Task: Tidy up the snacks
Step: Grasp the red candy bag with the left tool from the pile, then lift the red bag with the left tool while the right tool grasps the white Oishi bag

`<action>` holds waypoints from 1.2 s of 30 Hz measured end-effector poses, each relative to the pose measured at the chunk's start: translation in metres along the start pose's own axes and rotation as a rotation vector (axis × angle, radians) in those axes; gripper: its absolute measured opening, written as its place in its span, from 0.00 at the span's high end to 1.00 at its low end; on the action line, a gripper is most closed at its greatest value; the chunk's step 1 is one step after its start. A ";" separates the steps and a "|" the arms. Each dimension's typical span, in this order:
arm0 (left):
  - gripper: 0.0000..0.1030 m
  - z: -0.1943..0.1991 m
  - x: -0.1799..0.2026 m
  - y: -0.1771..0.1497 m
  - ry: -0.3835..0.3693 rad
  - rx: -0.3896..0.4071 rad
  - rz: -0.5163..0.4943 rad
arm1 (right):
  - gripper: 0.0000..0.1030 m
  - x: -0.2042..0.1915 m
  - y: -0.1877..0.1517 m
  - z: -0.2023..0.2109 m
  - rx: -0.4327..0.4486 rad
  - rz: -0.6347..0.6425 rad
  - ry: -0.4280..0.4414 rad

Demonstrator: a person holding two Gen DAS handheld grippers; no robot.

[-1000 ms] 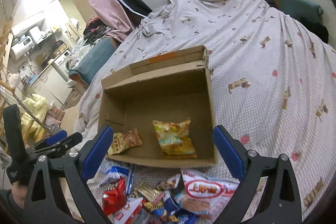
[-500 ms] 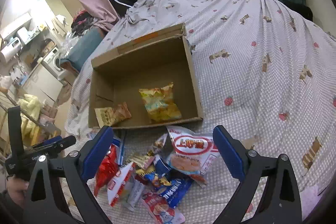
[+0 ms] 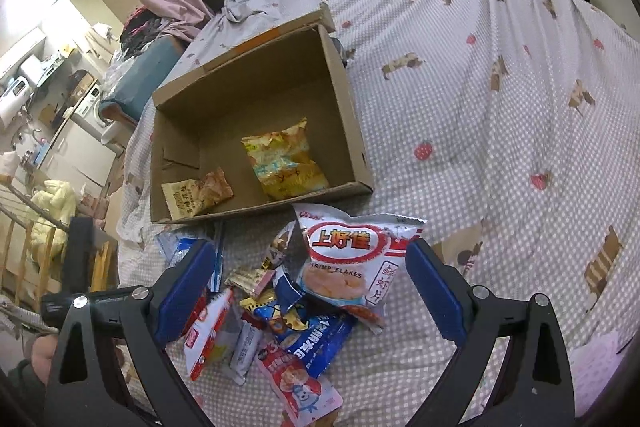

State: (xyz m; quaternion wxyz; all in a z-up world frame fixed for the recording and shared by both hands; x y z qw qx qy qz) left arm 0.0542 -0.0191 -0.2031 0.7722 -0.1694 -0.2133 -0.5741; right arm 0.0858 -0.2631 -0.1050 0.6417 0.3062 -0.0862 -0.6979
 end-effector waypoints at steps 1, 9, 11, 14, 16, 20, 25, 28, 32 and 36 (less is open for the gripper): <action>0.13 -0.003 -0.001 -0.002 -0.004 -0.010 0.007 | 0.05 0.000 0.000 0.000 0.000 -0.001 -0.002; 0.40 -0.003 0.016 -0.007 -0.021 -0.006 -0.045 | 0.05 0.011 0.002 -0.005 -0.017 -0.054 0.006; 0.45 0.001 0.020 -0.009 -0.004 0.004 -0.070 | 0.05 0.013 0.002 -0.006 -0.022 -0.061 0.002; 0.51 0.008 0.026 -0.013 0.009 0.009 -0.092 | 0.05 0.016 0.000 -0.009 -0.033 -0.070 -0.002; 0.55 0.015 0.031 -0.014 0.019 0.020 -0.112 | 0.05 0.017 0.000 -0.012 -0.039 -0.070 -0.009; 0.58 0.039 0.043 -0.018 0.036 0.070 -0.190 | 0.05 0.020 -0.002 -0.015 -0.052 -0.091 -0.009; 0.59 0.081 0.065 -0.017 0.060 0.203 -0.322 | 0.05 0.020 -0.005 -0.015 -0.062 -0.104 -0.003; 0.59 0.111 0.079 -0.010 0.097 0.329 -0.394 | 0.05 0.023 -0.006 -0.017 -0.070 -0.110 -0.008; 0.59 0.148 0.083 0.006 0.184 0.512 -0.460 | 0.05 0.032 -0.006 -0.022 -0.087 -0.165 -0.008; 0.59 0.157 0.078 0.018 0.230 0.572 -0.463 | 0.05 0.046 -0.012 -0.035 -0.142 -0.252 -0.017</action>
Point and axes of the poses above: each gripper's, at about its wrist camera, not at the fingertips, and z roughly against the way its jaws point, x to its right, y to its top, the point moved 10 cm from there along -z, roughly the way its jaws point, and after that the axes turned 7 degrees about -y, right-handed, at the moved point
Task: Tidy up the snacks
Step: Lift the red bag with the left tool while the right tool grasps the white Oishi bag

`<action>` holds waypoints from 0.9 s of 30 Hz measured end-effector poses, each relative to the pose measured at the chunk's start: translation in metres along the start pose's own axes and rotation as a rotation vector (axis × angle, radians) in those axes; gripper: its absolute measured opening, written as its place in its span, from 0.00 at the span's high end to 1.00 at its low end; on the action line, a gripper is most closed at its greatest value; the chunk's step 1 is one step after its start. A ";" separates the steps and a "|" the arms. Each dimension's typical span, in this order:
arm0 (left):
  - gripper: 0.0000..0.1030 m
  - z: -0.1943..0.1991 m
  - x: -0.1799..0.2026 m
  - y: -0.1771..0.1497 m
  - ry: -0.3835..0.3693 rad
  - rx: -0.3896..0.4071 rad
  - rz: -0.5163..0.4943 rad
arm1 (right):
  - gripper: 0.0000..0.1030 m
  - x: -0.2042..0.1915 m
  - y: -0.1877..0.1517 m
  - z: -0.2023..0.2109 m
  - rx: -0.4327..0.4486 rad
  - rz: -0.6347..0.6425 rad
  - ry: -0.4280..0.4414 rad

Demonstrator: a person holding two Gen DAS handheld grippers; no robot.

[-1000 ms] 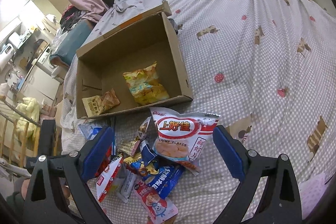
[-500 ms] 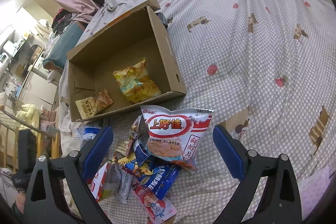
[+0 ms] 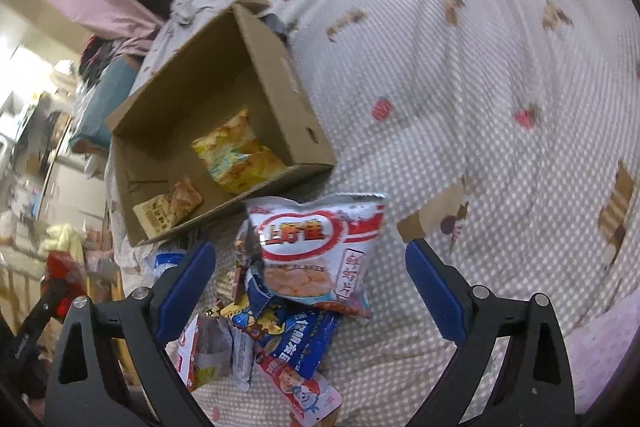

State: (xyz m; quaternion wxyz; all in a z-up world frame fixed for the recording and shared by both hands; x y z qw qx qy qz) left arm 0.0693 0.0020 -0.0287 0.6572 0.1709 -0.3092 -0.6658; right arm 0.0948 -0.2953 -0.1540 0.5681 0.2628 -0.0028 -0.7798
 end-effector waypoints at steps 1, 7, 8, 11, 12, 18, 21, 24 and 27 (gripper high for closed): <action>0.59 -0.002 -0.003 -0.002 0.003 -0.001 0.005 | 0.05 0.004 -0.001 -0.005 -0.018 -0.019 -0.007; 0.59 -0.018 -0.019 -0.016 0.000 -0.059 0.071 | 0.05 0.001 -0.015 -0.042 -0.143 -0.055 -0.022; 0.59 -0.019 -0.019 -0.017 0.005 -0.060 0.070 | 0.05 -0.002 -0.016 -0.047 -0.150 -0.041 -0.038; 0.59 -0.024 -0.021 -0.019 0.012 -0.075 0.082 | 0.05 -0.009 -0.020 -0.064 -0.174 0.000 -0.094; 0.59 -0.026 -0.022 -0.020 0.012 -0.082 0.088 | 0.05 -0.011 -0.022 -0.068 -0.184 0.011 -0.108; 0.59 -0.029 -0.021 -0.026 0.012 -0.096 0.086 | 0.21 -0.018 -0.029 -0.079 -0.193 0.094 -0.169; 0.59 -0.029 -0.018 -0.026 0.010 -0.095 0.079 | 0.32 -0.018 -0.033 -0.078 -0.205 0.080 -0.132; 0.59 -0.028 -0.016 -0.025 0.017 -0.090 0.068 | 0.38 -0.014 -0.036 -0.070 -0.211 0.077 -0.096; 0.59 -0.028 -0.017 -0.027 0.026 -0.090 0.065 | 0.41 -0.014 -0.035 -0.060 -0.199 0.092 -0.074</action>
Point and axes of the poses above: each gripper's, at about its wrist camera, not at the fingertips, and z roughly against the way its jaws point, x to its right, y to its top, the point moved 10 cm from there along -z, roughly the way its jaws point, and after that the axes turned 7 degrees about -y, right-handed, at the moved point
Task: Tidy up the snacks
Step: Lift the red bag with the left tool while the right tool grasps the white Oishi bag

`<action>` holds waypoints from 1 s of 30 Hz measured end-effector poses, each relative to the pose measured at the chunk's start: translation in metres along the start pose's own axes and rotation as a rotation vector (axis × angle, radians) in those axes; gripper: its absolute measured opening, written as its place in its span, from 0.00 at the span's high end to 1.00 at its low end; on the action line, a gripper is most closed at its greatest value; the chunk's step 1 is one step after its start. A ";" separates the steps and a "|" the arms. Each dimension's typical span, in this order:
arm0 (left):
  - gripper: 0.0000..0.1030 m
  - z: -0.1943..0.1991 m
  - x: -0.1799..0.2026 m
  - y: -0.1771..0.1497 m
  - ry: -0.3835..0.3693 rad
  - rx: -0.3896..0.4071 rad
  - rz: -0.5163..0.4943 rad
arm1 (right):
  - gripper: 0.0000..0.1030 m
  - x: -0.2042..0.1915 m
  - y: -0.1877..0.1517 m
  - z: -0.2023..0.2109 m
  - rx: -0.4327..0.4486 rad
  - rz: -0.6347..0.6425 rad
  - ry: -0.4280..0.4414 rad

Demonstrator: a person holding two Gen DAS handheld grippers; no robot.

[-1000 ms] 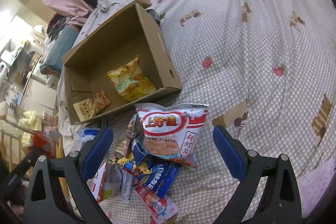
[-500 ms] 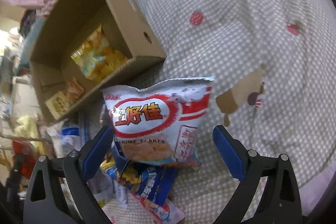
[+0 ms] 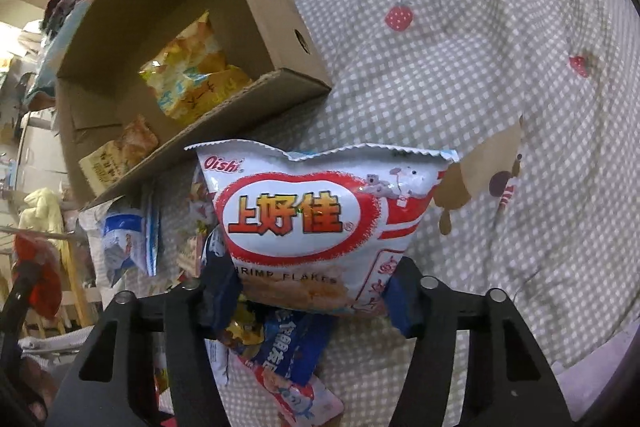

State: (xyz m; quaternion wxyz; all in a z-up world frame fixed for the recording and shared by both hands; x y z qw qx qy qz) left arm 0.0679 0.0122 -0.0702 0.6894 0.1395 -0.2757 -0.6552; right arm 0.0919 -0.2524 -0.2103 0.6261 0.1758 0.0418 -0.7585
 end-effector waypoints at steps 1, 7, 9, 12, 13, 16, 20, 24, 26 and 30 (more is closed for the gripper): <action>0.59 0.000 -0.001 0.000 0.002 0.000 0.000 | 0.42 0.001 -0.001 0.005 0.004 0.002 0.011; 0.59 0.002 -0.005 -0.001 0.024 0.008 0.002 | 0.43 0.020 -0.002 0.030 0.043 0.002 0.045; 0.59 0.002 -0.006 -0.001 0.032 0.011 0.000 | 0.43 0.026 -0.003 0.041 0.075 0.005 0.044; 0.59 0.001 -0.007 -0.002 0.038 0.012 -0.004 | 0.43 0.029 0.003 0.062 0.139 0.005 0.067; 0.59 0.001 -0.007 -0.002 0.039 0.011 -0.004 | 0.43 0.030 0.005 0.071 0.165 0.008 0.077; 0.59 0.000 -0.006 -0.002 0.051 0.018 -0.014 | 0.43 0.026 0.009 0.095 0.246 0.029 0.107; 0.59 0.001 -0.005 -0.001 0.054 0.025 -0.017 | 0.43 0.010 0.015 0.121 0.339 0.072 0.159; 0.59 0.004 -0.004 0.004 0.055 0.039 -0.017 | 0.43 -0.013 0.020 0.133 0.389 0.106 0.208; 0.59 0.007 -0.004 0.010 0.054 0.054 -0.014 | 0.43 -0.026 0.022 0.139 0.409 0.126 0.239; 0.59 0.017 -0.002 0.029 0.056 0.102 -0.019 | 0.43 -0.057 0.028 0.146 0.457 0.173 0.275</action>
Point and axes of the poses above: each gripper's, at about its wrist camera, not at the fingertips, and z roughly against the way its jaws point, x to its right, y to its top, the point moved 10 cm from there along -z, roughly the way its jaws point, and after that the axes turned 7 degrees about -y, right-handed, at the moved point
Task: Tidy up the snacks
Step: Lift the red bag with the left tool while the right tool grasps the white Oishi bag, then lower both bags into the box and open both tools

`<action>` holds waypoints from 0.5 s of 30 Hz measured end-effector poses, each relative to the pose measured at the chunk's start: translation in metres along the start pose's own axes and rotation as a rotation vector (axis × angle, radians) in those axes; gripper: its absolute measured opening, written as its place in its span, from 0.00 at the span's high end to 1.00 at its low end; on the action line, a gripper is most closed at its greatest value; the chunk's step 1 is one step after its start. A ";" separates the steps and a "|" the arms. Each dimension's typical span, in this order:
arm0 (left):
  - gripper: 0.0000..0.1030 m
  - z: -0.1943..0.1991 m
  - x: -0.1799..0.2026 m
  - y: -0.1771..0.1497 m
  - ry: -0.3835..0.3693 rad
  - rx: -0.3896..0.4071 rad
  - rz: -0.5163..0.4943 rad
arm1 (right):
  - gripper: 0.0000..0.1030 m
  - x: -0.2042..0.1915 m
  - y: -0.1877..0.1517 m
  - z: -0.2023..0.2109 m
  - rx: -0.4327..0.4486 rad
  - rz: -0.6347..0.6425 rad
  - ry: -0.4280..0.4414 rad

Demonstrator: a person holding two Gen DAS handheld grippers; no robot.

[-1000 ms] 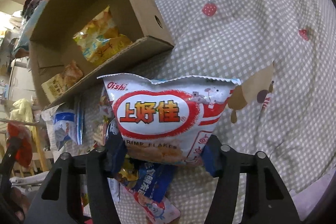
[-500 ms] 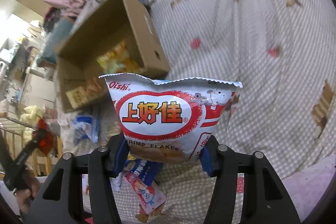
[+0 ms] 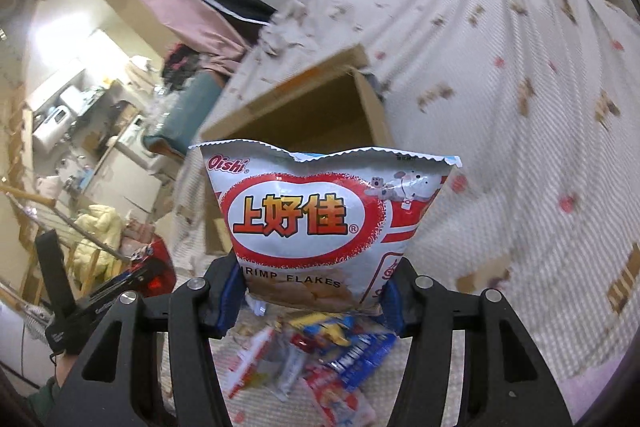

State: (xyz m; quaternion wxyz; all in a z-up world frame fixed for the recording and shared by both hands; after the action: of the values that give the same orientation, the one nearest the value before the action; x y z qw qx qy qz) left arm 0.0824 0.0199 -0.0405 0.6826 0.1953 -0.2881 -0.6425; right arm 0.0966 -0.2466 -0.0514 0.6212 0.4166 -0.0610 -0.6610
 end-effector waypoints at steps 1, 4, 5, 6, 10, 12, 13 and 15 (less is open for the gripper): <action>0.59 0.001 0.000 0.006 0.000 0.010 -0.004 | 0.43 -0.005 0.004 -0.001 0.011 0.014 0.009; 0.59 0.000 0.003 0.024 0.010 0.035 -0.027 | 0.43 -0.020 0.018 -0.006 0.034 0.054 0.027; 0.59 -0.002 0.004 0.030 0.013 0.038 -0.034 | 0.43 -0.024 0.023 -0.008 0.040 0.066 0.029; 0.59 -0.004 0.004 0.037 0.015 0.042 -0.038 | 0.43 -0.027 0.028 -0.011 0.044 0.072 0.033; 0.59 -0.013 0.008 0.059 0.027 0.070 -0.071 | 0.43 -0.034 0.044 -0.025 0.055 0.075 0.035; 0.59 -0.022 0.011 0.069 0.031 0.078 -0.084 | 0.43 -0.036 0.053 -0.035 0.058 0.080 0.033; 0.59 -0.026 0.012 0.071 0.030 0.075 -0.084 | 0.43 -0.035 0.057 -0.040 0.058 0.083 0.027; 0.59 -0.039 0.015 0.077 0.029 0.069 -0.083 | 0.43 -0.033 0.065 -0.051 0.054 0.083 0.012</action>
State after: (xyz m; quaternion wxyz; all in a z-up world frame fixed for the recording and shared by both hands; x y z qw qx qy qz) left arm 0.1663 0.0089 -0.0187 0.6523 0.2396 -0.2918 -0.6573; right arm 0.1751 -0.2102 -0.0300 0.6370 0.4343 -0.0919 -0.6302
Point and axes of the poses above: each gripper's, at about its wrist camera, not at the fingertips, and z roughly against the way its jaws point, x to its right, y to its top, the point moved 10 cm from there along -z, roughly the way its jaws point, and after that the axes turned 7 degrees about -y, right-handed, at the moved point
